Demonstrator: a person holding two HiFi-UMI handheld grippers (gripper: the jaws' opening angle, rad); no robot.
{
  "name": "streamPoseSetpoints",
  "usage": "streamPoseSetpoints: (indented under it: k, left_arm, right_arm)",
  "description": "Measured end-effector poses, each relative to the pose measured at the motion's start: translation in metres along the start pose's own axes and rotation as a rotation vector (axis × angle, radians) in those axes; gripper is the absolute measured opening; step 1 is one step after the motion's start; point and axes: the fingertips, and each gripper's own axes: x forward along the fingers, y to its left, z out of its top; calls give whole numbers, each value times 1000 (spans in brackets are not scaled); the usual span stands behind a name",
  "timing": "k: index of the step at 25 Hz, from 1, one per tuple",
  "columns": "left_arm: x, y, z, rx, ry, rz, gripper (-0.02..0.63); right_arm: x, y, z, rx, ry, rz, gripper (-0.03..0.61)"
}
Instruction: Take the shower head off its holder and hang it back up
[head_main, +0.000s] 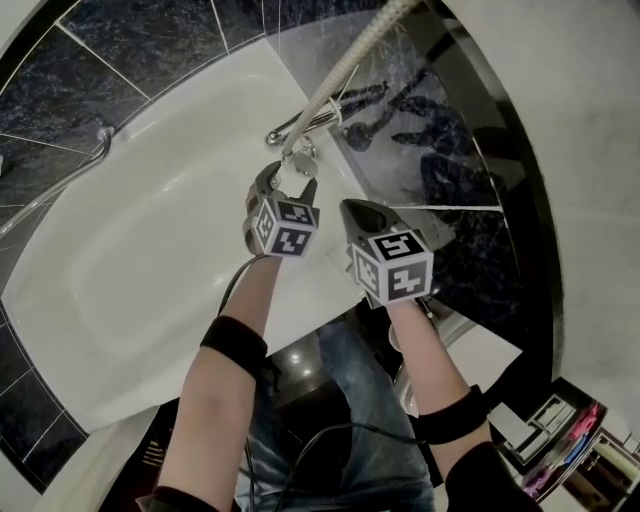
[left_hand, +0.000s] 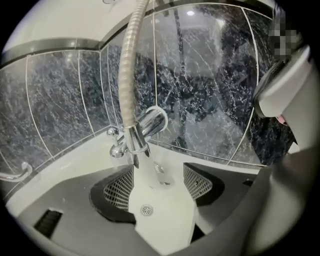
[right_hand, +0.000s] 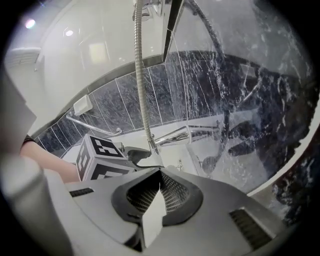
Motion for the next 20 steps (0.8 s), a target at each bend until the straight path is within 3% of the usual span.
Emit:
streamPoseSetpoints:
  k: [5,9,12,16,20]
  left_arm:
    - [-53,9,3,-15,49,49,308]
    - [-130,36,24,-33,47,124,302]
    - [-201,50,44,-66,34,178,199]
    - [-306,68,79,-151,-12,260,0]
    - [-407,90,105,-206,-51,336,0]
  right_arm:
    - [-31,11,14,9,15,-6,23]
    - [-62,36,48,-3,-8,15,23]
    - [-91,58,73,-20,-15,33,23]
    - [-132,94,105,-73,-13,64,23]
    - [-170,136,137,-144,-18,106,23]
